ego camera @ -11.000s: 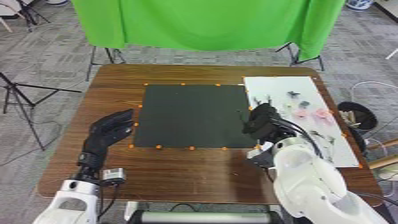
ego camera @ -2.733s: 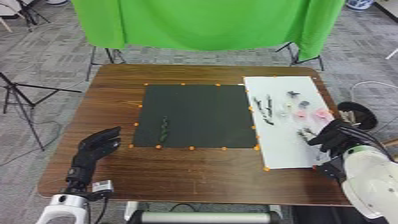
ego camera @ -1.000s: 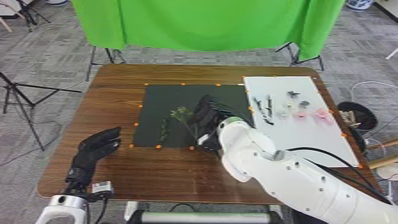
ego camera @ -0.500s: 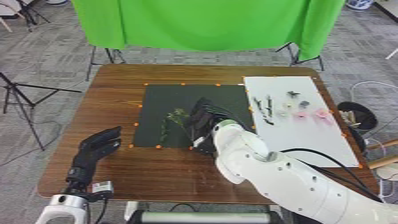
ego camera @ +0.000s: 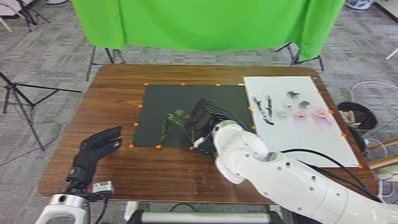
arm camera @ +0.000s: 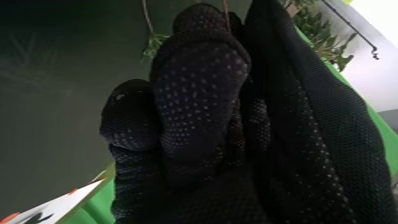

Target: Arrange flowers

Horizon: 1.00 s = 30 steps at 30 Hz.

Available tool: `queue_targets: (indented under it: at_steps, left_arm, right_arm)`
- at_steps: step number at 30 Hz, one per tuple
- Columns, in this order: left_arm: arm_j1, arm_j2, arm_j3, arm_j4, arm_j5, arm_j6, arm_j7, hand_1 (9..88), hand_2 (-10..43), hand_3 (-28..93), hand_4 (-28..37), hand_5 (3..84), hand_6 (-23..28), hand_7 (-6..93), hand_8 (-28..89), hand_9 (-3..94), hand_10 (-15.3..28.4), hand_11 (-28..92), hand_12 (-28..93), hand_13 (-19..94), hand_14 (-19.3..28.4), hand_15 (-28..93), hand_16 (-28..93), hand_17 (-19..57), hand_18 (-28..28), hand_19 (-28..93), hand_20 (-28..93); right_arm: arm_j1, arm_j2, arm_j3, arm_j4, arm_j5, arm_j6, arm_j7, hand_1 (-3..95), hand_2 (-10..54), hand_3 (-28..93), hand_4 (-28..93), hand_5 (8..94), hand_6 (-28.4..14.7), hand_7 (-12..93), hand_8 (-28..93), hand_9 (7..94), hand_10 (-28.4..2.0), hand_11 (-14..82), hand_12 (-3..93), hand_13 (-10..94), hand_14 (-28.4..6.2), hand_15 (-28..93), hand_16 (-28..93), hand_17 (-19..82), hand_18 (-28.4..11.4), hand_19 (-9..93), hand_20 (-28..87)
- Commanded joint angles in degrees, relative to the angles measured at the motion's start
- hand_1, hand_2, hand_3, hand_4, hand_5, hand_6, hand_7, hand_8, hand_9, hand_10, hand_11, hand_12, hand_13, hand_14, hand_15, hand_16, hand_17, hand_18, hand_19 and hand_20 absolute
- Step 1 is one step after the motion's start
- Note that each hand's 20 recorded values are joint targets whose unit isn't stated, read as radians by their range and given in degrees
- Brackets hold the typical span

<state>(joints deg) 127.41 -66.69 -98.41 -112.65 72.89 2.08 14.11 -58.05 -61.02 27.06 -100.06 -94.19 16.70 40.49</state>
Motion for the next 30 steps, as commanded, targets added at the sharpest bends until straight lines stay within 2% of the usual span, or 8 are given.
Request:
queue_targets:
  at_steps: [1, 2, 3, 5, 9, 10, 21, 30]
  left_arm:
    - [1.14, -0.34, 0.59, 1.25, 0.14, -1.36, -0.9, 36.7, -9.5, 61, -11.7, 45.7, 1.2, 14.8, -6, 36.4, 10.9, 22, 18, 33, 16.6, 25, 2, 5.2, 16.0, 20, 20]
    - [1.19, -0.28, 0.63, 1.25, 0.02, -1.34, -0.83, 36.7, -9.5, 61, -11.7, 45.6, 1.1, 14.9, -6, 36.5, 10.9, 22, 18, 33, 16.6, 25, 2, 5.2, 16.0, 19, 20]
    - [0.45, -0.31, 0.78, 1.24, 0.12, -1.32, -1.5, 36.8, -9.5, 61, -11.7, 45.7, 1.1, 15.1, -6, 36.5, 10.8, 22, 18, 33, 16.6, 25, 2, 5.2, 16.0, 19, 20]
    - [0.51, -0.22, 0.89, 1.23, 0.06, -1.26, -1.27, 36.9, -9.5, 61, -11.9, 45.7, 0.9, 15.4, -6, 36.5, 10.8, 22, 18, 33, 16.6, 25, 2, 5.2, 16.0, 19, 20]
    - [0.45, -0.31, 0.8, 1.35, 0.07, -1.39, -1.54, 36.8, -9.5, 61, -11.9, 45.6, 0.9, 15.6, -6, 36.4, 10.8, 22, 18, 33, 16.6, 25, 2, 5.2, 16.0, 19, 20]
    - [0.75, -0.35, 0.64, 1.04, 0.12, -1.4, -1.61, 36.8, -9.5, 61, -11.9, 45.6, 1.0, 15.5, -6, 36.4, 10.8, 22, 18, 33, 16.6, 25, 2, 5.1, 16.0, 19, 20]
    - [0.35, -0.22, 0.77, 1.35, 0.08, -1.72, -1.71, 37.0, -9.5, 62, -12.0, 45.5, 0.8, 15.8, -6, 36.6, 10.7, 22, 18, 33, 16.5, 25, 2, 5.1, 16.0, 19, 20]
    - [0.03, -0.06, 0.74, 1.52, 0.16, -2.22, -1.84, 37.3, -9.5, 62, -12.4, 45.6, 0.6, 16.2, -6, 36.6, 10.6, 22, 18, 33, 16.4, 25, 2, 5.1, 16.0, 19, 20]
  right_arm:
    - [-0.06, 0.03, -0.48, -0.15, 0.2, 0.44, 0.34, 65.2, -9.5, 44, -1, 78.4, -7.6, 18, 17, 93.7, -15.7, 24.3, 21.3, 94, -6.1, 50, 15, 78, -5.1, 78, 34]
    - [-0.07, 0.09, -0.52, -0.19, 0.31, 0.45, 0.25, 64.6, -9.5, 44, -1, 78.3, -7.6, 18, 17, 93.7, -15.6, 24.4, 21.0, 94, -6.0, 50, 15, 78, -5.1, 78, 34]
    - [-0.03, -0.25, 0.08, 0.26, 0.38, 0.05, 0.02, 64.3, -9.5, 44, -1, 78.3, -7.6, 18, 17, 93.7, -15.6, 24.5, 20.8, 94, -6.0, 50, 15, 78, -5.1, 78, 34]
    - [0.03, -0.04, 0.1, 0.04, 0.33, -0.36, 0.08, 62.9, -9.5, 45, -2, 78.2, -7.6, 18, 17, 93.7, -15.5, 25.5, 18.2, 94, -5.7, 50, 15, 78, -5.1, 78, 33]
    - [-0.17, -0.28, 0.39, 0.47, 0.57, -0.95, -0.1, 62.3, -9.5, 46, -2, 77.8, -7.7, 18, 17, 93.7, -15.7, 24.4, 20.0, 94, -5.9, 49, 15, 78, -5.0, 79, 33]
    - [-0.28, -0.23, 0.48, 0.22, 0.51, -0.94, 0.03, 62.2, -9.5, 46, -2, 77.6, -7.8, 18, 17, 93.5, -15.6, 24.0, 20.3, 94, -5.9, 49, 15, 78, -4.9, 78, 33]
    - [-0.27, -0.06, 0.51, 0.31, 0.24, -0.89, -0.06, 60.0, -9.5, 42, 0, 76.7, -7.9, 18, 16, 92.6, -15.9, 24.4, 19.2, 94, -5.5, 48, 15, 77, -4.4, 78, 32]
    - [-0.44, 0.23, 0.48, 0.16, 0.23, -1.44, -0.19, 52.0, -9.5, 53, -6, 74.3, -6.9, 19, 12, 91.8, -15.3, 24.9, 18.7, 94, -5.5, 47, 16, 77, -4.1, 77, 33]
